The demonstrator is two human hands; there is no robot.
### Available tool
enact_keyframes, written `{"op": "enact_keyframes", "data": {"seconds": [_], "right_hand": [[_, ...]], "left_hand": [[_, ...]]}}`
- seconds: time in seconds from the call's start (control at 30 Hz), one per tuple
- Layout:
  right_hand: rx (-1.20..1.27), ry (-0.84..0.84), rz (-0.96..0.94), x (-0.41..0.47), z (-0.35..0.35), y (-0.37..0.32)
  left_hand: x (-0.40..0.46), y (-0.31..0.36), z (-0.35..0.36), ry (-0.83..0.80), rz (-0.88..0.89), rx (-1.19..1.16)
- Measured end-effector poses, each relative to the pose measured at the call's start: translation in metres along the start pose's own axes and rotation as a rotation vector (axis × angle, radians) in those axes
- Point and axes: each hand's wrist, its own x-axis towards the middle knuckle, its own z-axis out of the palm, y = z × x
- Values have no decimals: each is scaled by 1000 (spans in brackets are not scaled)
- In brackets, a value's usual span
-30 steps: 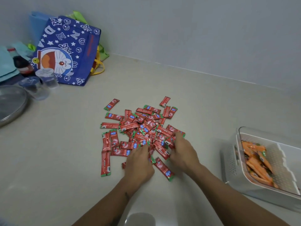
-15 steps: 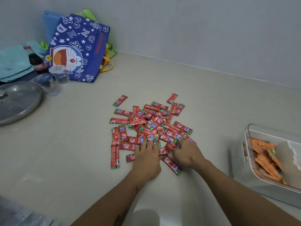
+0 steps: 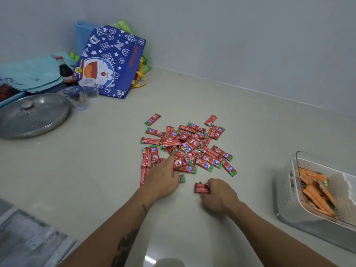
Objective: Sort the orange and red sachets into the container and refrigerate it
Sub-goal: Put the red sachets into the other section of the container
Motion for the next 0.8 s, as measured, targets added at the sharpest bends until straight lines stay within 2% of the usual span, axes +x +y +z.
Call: {"op": "enact_keyframes", "data": {"seconds": [0.13, 0.3, 0.37, 0.47, 0.57, 0.67, 0.8], "right_hand": [[19, -12, -27, 5, -8, -2], [258, 60, -128, 14, -30, -7], [276, 69, -193, 19, -39, -14], [237, 31, -254, 34, -44, -26], [169, 10, -265, 50, -36, -40], [43, -2, -244, 55, -21, -51], [-63, 92, -255, 53, -2, -50]], "left_hand": [[-8, -24, 5, -150, -74, 191], [-7, -32, 14, -88, -18, 262], [-8, -36, 15, -46, 16, 262], [-11, -45, 13, 89, 54, 103], [-10, -57, 0, 212, 6, -46], [-7, -74, -14, 180, -78, -24], [-12, -90, -16, 65, -204, 92]]}}
